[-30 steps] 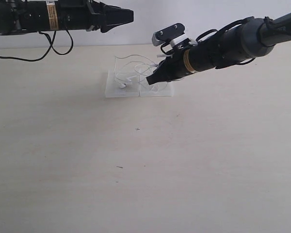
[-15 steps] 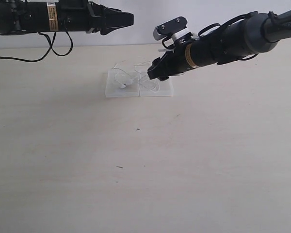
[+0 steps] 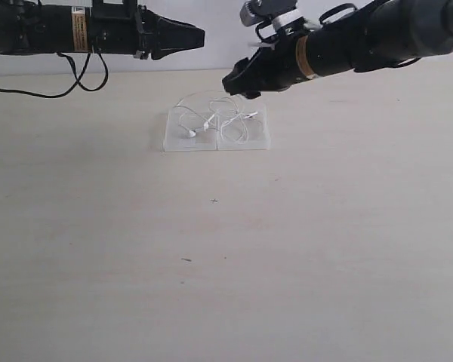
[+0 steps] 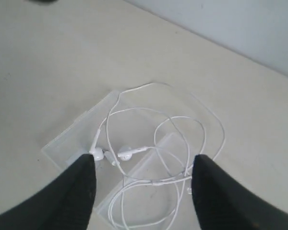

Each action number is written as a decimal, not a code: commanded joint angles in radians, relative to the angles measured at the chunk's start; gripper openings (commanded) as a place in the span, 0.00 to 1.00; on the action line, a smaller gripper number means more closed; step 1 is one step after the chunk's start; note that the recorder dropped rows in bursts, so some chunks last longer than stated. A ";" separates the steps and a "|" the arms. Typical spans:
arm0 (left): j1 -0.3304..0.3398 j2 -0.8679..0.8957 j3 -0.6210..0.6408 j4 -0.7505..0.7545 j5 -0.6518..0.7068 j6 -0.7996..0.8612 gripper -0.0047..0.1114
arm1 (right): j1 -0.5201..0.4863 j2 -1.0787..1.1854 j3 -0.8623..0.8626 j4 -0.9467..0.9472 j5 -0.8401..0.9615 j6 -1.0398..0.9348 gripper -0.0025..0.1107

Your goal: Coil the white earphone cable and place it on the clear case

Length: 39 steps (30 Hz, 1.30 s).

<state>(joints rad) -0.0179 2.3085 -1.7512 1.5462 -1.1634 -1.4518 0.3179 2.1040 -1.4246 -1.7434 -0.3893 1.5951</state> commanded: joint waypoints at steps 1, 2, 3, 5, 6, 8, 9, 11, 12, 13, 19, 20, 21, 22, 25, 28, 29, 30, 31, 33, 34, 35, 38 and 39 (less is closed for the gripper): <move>0.021 -0.020 -0.001 0.001 -0.058 -0.106 0.06 | -0.043 -0.124 0.099 -0.001 -0.002 0.057 0.30; 0.026 -0.025 0.008 0.001 -0.058 -0.122 0.05 | -0.052 -0.153 0.126 -0.001 -0.002 0.065 0.22; 0.030 -0.034 0.020 0.001 -0.058 -0.135 0.04 | -0.059 -0.184 0.154 -0.001 -0.004 0.075 0.13; 0.029 -0.057 0.055 0.010 -0.058 -0.135 0.04 | -0.064 -0.243 0.205 -0.001 -0.007 0.086 0.02; 0.029 -0.083 0.089 0.021 -0.058 -0.132 0.04 | -0.064 -0.280 0.234 -0.001 -0.007 0.086 0.02; 0.021 -0.135 0.157 0.035 -0.058 -0.117 0.04 | -0.064 -0.348 0.289 -0.001 -0.007 0.086 0.02; 0.013 -0.170 0.200 0.035 -0.032 -0.115 0.04 | -0.064 -0.387 0.316 -0.001 -0.007 0.089 0.02; -0.005 -0.239 0.285 0.035 0.082 -0.115 0.04 | -0.064 -0.466 0.363 -0.001 -0.005 0.112 0.02; -0.017 -0.283 0.334 0.035 0.149 -0.112 0.04 | -0.064 -0.505 0.390 -0.001 0.001 0.118 0.02; -0.031 -0.326 0.372 0.035 0.205 -0.109 0.04 | -0.064 -0.537 0.412 -0.001 0.001 0.123 0.02; -0.159 -0.587 0.639 -0.091 0.610 -0.034 0.04 | -0.064 -0.767 0.551 -0.001 0.001 0.163 0.02; -0.188 -0.635 0.677 -0.119 0.673 -0.010 0.04 | -0.064 -0.805 0.573 -0.001 0.001 0.171 0.02; -0.218 -0.681 0.713 -0.148 0.736 0.014 0.04 | -0.064 -0.843 0.595 -0.001 0.001 0.183 0.02; -0.249 -0.726 0.739 -0.169 0.799 0.025 0.04 | -0.064 -0.873 0.612 -0.001 0.001 0.190 0.02; -0.334 -0.843 0.816 -0.202 0.958 0.042 0.04 | -0.064 -0.975 0.675 -0.001 0.001 0.194 0.02; -0.413 -0.953 0.873 -0.201 1.092 0.035 0.04 | -0.064 -1.075 0.739 -0.001 0.001 0.209 0.02; -0.440 -0.991 0.892 -0.201 1.132 0.034 0.04 | -0.064 -1.110 0.760 0.000 0.001 0.209 0.02; -0.464 -1.027 0.911 -0.201 1.163 0.031 0.04 | -0.064 -1.145 0.781 0.004 0.001 0.209 0.02; -0.487 -1.063 0.929 -0.201 1.189 0.031 0.04 | -0.064 -1.181 0.802 0.009 0.001 0.209 0.02; -0.527 -1.135 0.966 -0.201 1.211 0.031 0.04 | -0.064 -1.254 0.839 0.012 -0.005 0.209 0.02; -0.545 -1.171 0.990 -0.201 1.219 0.025 0.04 | -0.064 -1.291 0.860 0.012 -0.007 0.209 0.02; -0.558 -1.200 1.015 -0.201 1.222 0.018 0.04 | -0.064 -1.321 0.876 0.012 -0.010 0.209 0.02; -0.600 -1.301 1.094 -0.201 1.260 0.004 0.04 | -0.062 -1.418 0.932 0.008 -0.009 0.209 0.02; -0.611 -1.337 1.120 -0.201 1.283 0.004 0.04 | -0.062 -1.447 0.948 0.008 -0.015 0.209 0.02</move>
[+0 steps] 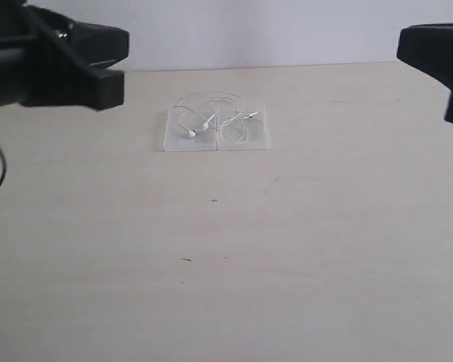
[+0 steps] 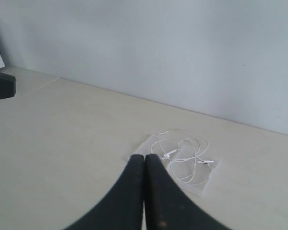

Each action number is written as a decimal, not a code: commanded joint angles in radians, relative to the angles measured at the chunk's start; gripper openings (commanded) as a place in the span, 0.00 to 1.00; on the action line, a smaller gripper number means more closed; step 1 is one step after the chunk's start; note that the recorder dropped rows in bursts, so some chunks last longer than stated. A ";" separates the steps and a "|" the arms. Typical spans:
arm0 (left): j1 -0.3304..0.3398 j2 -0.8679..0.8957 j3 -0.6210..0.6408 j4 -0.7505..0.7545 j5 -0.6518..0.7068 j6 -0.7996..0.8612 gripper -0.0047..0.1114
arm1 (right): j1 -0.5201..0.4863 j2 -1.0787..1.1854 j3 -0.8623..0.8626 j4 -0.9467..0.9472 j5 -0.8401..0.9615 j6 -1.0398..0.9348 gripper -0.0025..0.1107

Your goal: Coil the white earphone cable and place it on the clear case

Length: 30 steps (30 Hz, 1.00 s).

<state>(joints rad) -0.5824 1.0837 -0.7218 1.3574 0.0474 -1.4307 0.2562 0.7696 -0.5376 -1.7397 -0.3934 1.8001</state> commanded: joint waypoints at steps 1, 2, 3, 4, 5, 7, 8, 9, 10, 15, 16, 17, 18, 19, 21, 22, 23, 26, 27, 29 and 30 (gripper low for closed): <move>-0.051 -0.147 0.116 -0.012 0.091 -0.024 0.04 | 0.000 -0.137 0.075 0.004 -0.013 0.004 0.02; -0.056 -0.176 0.136 -0.010 0.111 -0.034 0.04 | 0.000 -0.159 0.085 0.004 -0.015 0.004 0.02; -0.056 -0.211 0.158 -0.010 0.135 -0.048 0.04 | 0.000 -0.176 0.098 0.004 -0.022 0.012 0.02; -0.056 -0.246 0.179 -0.010 0.153 -0.063 0.04 | 0.000 -0.188 0.105 0.003 -0.028 0.029 0.02; -0.056 -0.281 0.195 -0.010 0.169 -0.074 0.04 | 0.000 -0.196 0.110 0.002 -0.031 0.034 0.02; -0.056 -0.342 0.230 -0.010 0.197 -0.101 0.04 | 0.000 -0.208 0.110 -0.003 -0.029 0.034 0.02; -0.056 -0.370 0.245 -0.010 0.201 -0.112 0.04 | 0.000 -0.213 0.110 0.000 -0.027 0.034 0.02; -0.056 -0.390 0.259 -0.010 0.204 -0.128 0.04 | 0.000 -0.213 0.110 0.000 -0.027 0.034 0.02; -0.056 -0.413 0.272 -0.013 0.207 -0.141 0.04 | 0.000 -0.213 0.110 0.000 -0.027 0.034 0.02; -0.056 -0.478 0.299 -0.008 0.207 -0.141 0.04 | 0.000 -0.213 0.110 0.000 -0.027 0.034 0.02; -0.056 -0.482 0.299 -0.008 0.207 -0.141 0.04 | 0.000 -0.213 0.110 0.000 -0.027 0.034 0.02; -0.056 -0.481 0.299 -0.002 0.207 -0.141 0.04 | 0.000 -0.213 0.110 0.000 -0.027 0.034 0.02; -0.056 -0.481 0.299 0.011 0.207 -0.141 0.04 | 0.000 -0.213 0.110 0.000 -0.027 0.034 0.02; -0.056 -0.481 0.299 0.020 0.207 -0.141 0.04 | 0.000 -0.213 0.110 0.000 -0.027 0.034 0.02; -0.056 -0.481 0.299 0.023 0.207 -0.141 0.04 | 0.000 -0.213 0.110 0.000 -0.027 0.034 0.02; -0.056 -0.481 0.299 0.025 0.207 -0.141 0.04 | 0.000 -0.213 0.110 0.000 -0.027 0.034 0.02; -0.056 -0.481 0.299 0.025 0.207 -0.141 0.04 | 0.000 -0.213 0.110 0.000 -0.027 0.034 0.02; -0.056 -0.481 0.299 0.025 0.207 -0.141 0.04 | 0.000 -0.213 0.110 0.000 -0.027 0.034 0.02; -0.060 -0.481 0.299 0.025 0.205 -0.141 0.04 | 0.000 -0.213 0.110 0.000 -0.027 0.034 0.02; -0.066 -0.481 0.299 0.025 0.205 -0.141 0.04 | 0.000 -0.213 0.110 0.000 -0.030 0.034 0.02; -0.066 -0.481 0.299 0.025 0.206 -0.141 0.04 | 0.000 -0.213 0.110 -0.002 -0.031 0.034 0.02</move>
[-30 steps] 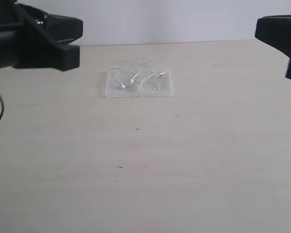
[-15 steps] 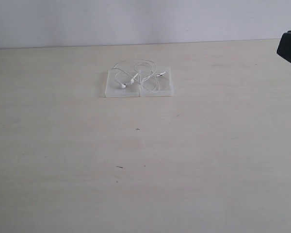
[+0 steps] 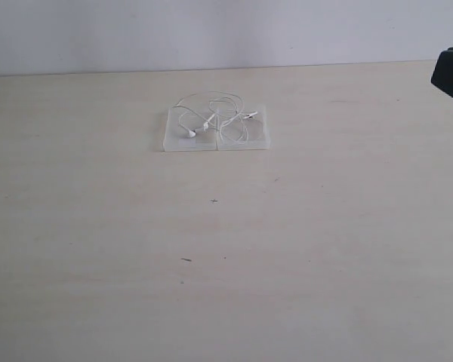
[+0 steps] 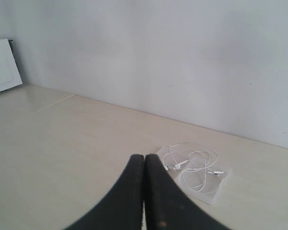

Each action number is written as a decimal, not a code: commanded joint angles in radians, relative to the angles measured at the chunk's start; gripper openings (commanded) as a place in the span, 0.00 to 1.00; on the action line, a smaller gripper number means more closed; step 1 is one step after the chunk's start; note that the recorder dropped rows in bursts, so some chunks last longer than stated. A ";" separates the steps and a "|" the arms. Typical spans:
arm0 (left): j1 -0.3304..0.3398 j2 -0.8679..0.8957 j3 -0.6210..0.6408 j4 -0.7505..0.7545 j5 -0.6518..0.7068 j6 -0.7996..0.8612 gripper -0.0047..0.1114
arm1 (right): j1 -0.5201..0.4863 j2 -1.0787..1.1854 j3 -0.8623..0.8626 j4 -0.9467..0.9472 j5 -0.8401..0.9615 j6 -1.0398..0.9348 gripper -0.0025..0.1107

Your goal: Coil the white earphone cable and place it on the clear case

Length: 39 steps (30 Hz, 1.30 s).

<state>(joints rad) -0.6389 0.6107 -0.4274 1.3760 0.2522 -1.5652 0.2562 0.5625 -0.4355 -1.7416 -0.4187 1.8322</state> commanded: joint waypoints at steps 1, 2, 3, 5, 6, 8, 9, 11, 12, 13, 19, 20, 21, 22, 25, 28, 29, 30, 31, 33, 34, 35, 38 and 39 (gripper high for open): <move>-0.010 -0.008 0.004 0.006 0.001 -0.007 0.04 | 0.000 -0.006 0.008 -0.003 -0.006 0.002 0.02; -0.010 -0.008 0.004 0.006 0.001 -0.007 0.04 | 0.000 -0.006 0.008 -0.003 -0.004 0.002 0.02; -0.010 -0.008 0.004 0.006 0.003 -0.007 0.04 | 0.000 -0.006 0.008 -0.003 -0.002 0.002 0.02; -0.010 -0.008 0.004 0.006 0.003 -0.002 0.04 | 0.000 -0.006 0.008 -0.003 -0.002 0.002 0.02; -0.010 -0.008 0.004 0.006 0.003 -0.002 0.04 | 0.000 -0.006 0.008 -0.003 -0.002 0.002 0.02; 0.018 -0.018 0.005 0.006 -0.013 -0.002 0.04 | 0.000 -0.006 0.008 -0.003 0.001 0.002 0.02; 0.049 -0.029 0.008 0.006 -0.038 -0.008 0.04 | 0.000 -0.006 0.008 -0.003 0.001 0.002 0.02; 0.117 -0.056 0.019 -0.013 -0.094 -0.018 0.04 | 0.000 -0.006 0.008 -0.003 0.001 0.002 0.02; 0.156 -0.074 0.027 -0.017 -0.131 -0.023 0.04 | 0.000 -0.006 0.008 -0.003 0.001 0.002 0.02; 0.192 -0.095 0.037 -0.017 -0.166 -0.025 0.04 | 0.000 -0.006 0.008 -0.003 0.001 0.002 0.02; 0.328 -0.227 0.111 -0.020 -0.234 -0.040 0.04 | 0.000 -0.006 0.008 -0.003 0.001 0.002 0.02; 0.341 -0.245 0.121 -0.022 -0.234 -0.043 0.04 | 0.000 -0.006 0.008 -0.003 0.001 0.002 0.02; 0.357 -0.266 0.130 -0.022 -0.234 -0.043 0.04 | 0.000 -0.006 0.008 -0.003 0.001 0.002 0.02; 0.369 -0.285 0.136 -0.023 -0.234 -0.043 0.04 | 0.000 -0.006 0.008 -0.003 0.001 0.002 0.02; 0.396 -0.324 0.153 -0.023 -0.234 -0.043 0.04 | 0.000 -0.006 0.008 -0.003 0.001 0.002 0.02; 0.413 -0.367 0.171 -0.023 -0.231 -0.043 0.04 | 0.000 -0.006 0.008 -0.003 0.001 0.002 0.02; 0.420 -0.380 0.178 -0.021 -0.228 -0.043 0.04 | 0.000 -0.006 0.008 -0.003 0.001 0.002 0.02; 0.420 -0.387 0.180 -0.021 -0.228 -0.043 0.04 | 0.000 -0.006 0.008 -0.003 0.001 0.002 0.02; 0.420 -0.389 0.182 -0.019 -0.228 -0.043 0.04 | 0.000 -0.006 0.008 -0.003 0.001 0.002 0.02; 0.420 -0.391 0.182 -0.014 -0.226 -0.043 0.04 | 0.000 -0.006 0.008 -0.003 0.001 0.002 0.02; 0.420 -0.391 0.182 -0.011 -0.226 -0.043 0.04 | 0.000 -0.006 0.008 -0.003 0.001 0.002 0.02; 0.420 -0.389 0.182 -0.012 -0.224 -0.043 0.04 | 0.000 -0.006 0.008 -0.003 0.001 0.002 0.02; 0.420 -0.394 0.192 -0.012 -0.227 -0.043 0.04 | 0.000 -0.006 0.008 -0.003 0.001 0.002 0.02; 0.420 -0.400 0.198 -0.012 -0.227 -0.046 0.04 | 0.000 -0.006 0.008 -0.003 0.001 0.002 0.02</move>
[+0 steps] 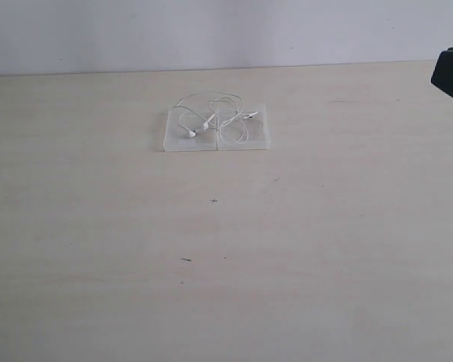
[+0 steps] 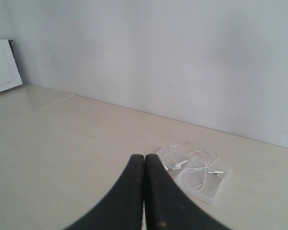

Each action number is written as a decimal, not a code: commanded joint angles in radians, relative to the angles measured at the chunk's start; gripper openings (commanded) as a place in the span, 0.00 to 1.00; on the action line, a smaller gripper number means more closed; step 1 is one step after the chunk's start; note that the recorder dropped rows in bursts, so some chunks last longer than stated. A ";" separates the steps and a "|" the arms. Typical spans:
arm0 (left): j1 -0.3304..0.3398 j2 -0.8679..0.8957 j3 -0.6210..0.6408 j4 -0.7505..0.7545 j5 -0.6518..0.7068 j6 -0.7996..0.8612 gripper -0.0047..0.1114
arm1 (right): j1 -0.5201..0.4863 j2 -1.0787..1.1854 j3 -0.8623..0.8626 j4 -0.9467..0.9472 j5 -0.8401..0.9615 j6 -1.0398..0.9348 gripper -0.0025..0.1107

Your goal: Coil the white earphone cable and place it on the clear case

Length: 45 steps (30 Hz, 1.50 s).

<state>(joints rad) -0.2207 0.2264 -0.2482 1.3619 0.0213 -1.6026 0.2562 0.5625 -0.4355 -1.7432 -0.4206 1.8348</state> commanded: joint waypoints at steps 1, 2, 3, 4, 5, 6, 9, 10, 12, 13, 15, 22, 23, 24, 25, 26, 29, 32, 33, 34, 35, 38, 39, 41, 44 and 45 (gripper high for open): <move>0.002 -0.028 0.027 0.002 0.011 -0.010 0.04 | 0.000 -0.006 0.008 -0.001 0.002 0.000 0.02; 0.002 -0.042 0.031 0.007 0.018 -0.010 0.04 | 0.000 -0.006 0.008 -0.001 0.002 0.000 0.02; 0.002 -0.053 0.036 0.010 0.024 -0.010 0.04 | 0.000 -0.006 0.008 -0.001 0.002 0.000 0.02; 0.002 -0.070 0.043 0.010 0.040 -0.008 0.04 | 0.000 -0.006 0.008 -0.001 0.002 0.000 0.02; 0.002 -0.089 0.056 0.012 0.046 -0.008 0.04 | 0.000 -0.006 0.008 -0.001 0.002 0.000 0.02; 0.002 -0.105 0.071 -0.013 0.058 -0.001 0.04 | 0.000 -0.006 0.008 -0.001 0.002 0.000 0.02; 0.002 -0.138 0.092 -0.311 0.157 0.179 0.04 | 0.000 -0.006 0.008 -0.001 0.002 0.000 0.02; 0.002 -0.160 0.092 -0.607 0.244 0.450 0.04 | 0.000 -0.006 0.008 -0.001 0.007 0.000 0.02; 0.002 -0.181 0.093 -1.018 0.268 1.012 0.04 | 0.000 -0.006 0.008 -0.001 0.004 0.000 0.02; 0.002 -0.192 0.093 -1.141 0.268 1.198 0.04 | 0.000 -0.008 0.008 -0.001 0.004 0.000 0.02; 0.025 -0.226 0.093 -1.371 0.293 1.499 0.04 | 0.000 -0.008 0.008 -0.001 0.004 0.000 0.02; 0.187 -0.226 0.168 -1.419 0.302 1.512 0.04 | 0.000 -0.008 0.008 -0.001 0.004 0.000 0.02; 0.197 -0.226 0.195 -1.413 0.302 1.512 0.04 | 0.000 -0.008 0.008 -0.001 0.004 0.000 0.02; 0.199 -0.226 0.227 -1.402 0.302 1.512 0.04 | 0.000 -0.008 0.008 -0.001 0.004 0.000 0.02; 0.199 -0.226 0.248 -1.380 0.304 1.512 0.04 | 0.000 -0.008 0.008 -0.001 0.004 0.000 0.02; 0.199 -0.226 0.248 -1.353 0.304 1.512 0.04 | 0.000 -0.008 0.008 -0.001 0.004 0.000 0.02; 0.199 -0.226 0.248 -1.217 0.355 1.512 0.04 | 0.000 -0.008 0.008 -0.001 0.004 0.000 0.02; 0.199 -0.226 0.248 -1.149 0.359 1.517 0.04 | 0.000 -0.008 0.008 -0.001 0.004 0.000 0.02; 0.199 -0.226 0.248 -1.151 0.359 1.517 0.04 | 0.000 -0.008 0.008 -0.001 0.004 0.000 0.02; 0.199 -0.226 0.248 -1.154 0.359 1.517 0.04 | 0.000 -0.008 0.008 -0.001 0.004 0.000 0.02; 0.199 -0.226 0.248 -1.156 0.359 1.517 0.04 | 0.000 -0.008 0.008 -0.001 0.004 0.000 0.02; 0.199 -0.226 0.248 -1.155 0.359 1.517 0.04 | 0.000 -0.008 0.008 -0.001 0.004 0.000 0.02; 0.199 -0.226 0.248 -1.155 0.359 1.517 0.04 | 0.000 -0.008 0.008 -0.001 0.004 0.000 0.02; 0.199 -0.226 0.248 -1.155 0.359 1.517 0.04 | 0.000 -0.008 0.008 -0.001 0.004 0.000 0.02; 0.199 -0.226 0.248 -1.155 0.359 1.517 0.04 | 0.000 -0.008 0.008 -0.001 0.004 0.000 0.02; 0.199 -0.226 0.248 -1.155 0.359 1.517 0.04 | 0.000 -0.008 0.008 -0.001 0.004 0.000 0.02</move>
<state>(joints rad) -0.0218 0.0060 -0.0032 0.2004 0.3742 -0.0889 0.2562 0.5587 -0.4355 -1.7432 -0.4206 1.8348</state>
